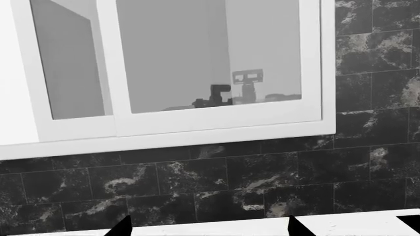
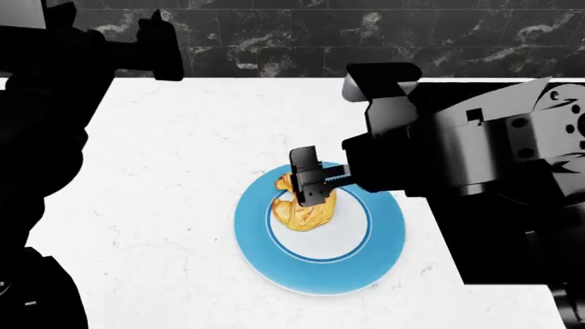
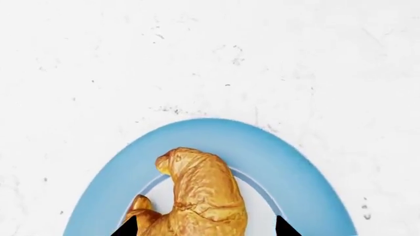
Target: Pick the croissant and place it on the pan. Then turn on the stove to warm the croissant.
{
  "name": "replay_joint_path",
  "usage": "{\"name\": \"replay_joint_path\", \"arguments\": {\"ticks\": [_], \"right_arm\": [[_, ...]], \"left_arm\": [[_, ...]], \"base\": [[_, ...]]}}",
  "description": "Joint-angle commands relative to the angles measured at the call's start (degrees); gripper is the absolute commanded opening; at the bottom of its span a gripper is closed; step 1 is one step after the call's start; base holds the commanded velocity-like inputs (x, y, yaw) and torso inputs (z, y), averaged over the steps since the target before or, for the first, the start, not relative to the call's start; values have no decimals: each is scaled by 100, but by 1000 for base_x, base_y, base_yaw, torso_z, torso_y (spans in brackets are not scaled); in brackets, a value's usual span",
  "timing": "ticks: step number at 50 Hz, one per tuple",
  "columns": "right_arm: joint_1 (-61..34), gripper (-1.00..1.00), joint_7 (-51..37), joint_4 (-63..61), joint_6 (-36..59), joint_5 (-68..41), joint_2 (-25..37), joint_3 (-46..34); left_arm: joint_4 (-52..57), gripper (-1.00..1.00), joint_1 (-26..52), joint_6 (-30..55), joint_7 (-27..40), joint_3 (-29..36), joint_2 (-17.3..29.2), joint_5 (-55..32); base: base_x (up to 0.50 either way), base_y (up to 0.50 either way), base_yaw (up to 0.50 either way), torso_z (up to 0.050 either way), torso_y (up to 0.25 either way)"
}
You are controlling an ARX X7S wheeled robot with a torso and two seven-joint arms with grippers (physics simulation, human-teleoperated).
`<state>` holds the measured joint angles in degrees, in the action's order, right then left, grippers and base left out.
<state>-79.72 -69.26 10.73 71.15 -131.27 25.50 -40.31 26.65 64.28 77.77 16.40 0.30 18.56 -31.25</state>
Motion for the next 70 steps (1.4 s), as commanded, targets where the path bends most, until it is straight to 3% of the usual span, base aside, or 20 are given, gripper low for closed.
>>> {"name": "replay_joint_path", "arguments": {"ticks": [1,27,57,58,70], "right_arm": [[336,100,374,43,-38,394,-51,45],[568,100,1131,138,-179,1175,-149,175],[682,100,1488,257,40,1674,-178,-202],[666,-100,1502,249,72,1663,-179,-218],[387,-100,1542,52,109,1750,-119,-177]], "left_arm": [[-12,100,-30,-22,22,30,10,-17],[-17,100,-86,-66,56,59,47,-76],[-53,100,-115,-118,108,95,79,-131],[-42,100,-99,-87,116,79,82,-145],[-22,100,-102,-70,143,77,101,-183]], "base": [[0,0,0,0,0],[0,0,0,0,0],[0,0,0,0,0],[0,0,0,0,0],[0,0,0,0,0]]}}
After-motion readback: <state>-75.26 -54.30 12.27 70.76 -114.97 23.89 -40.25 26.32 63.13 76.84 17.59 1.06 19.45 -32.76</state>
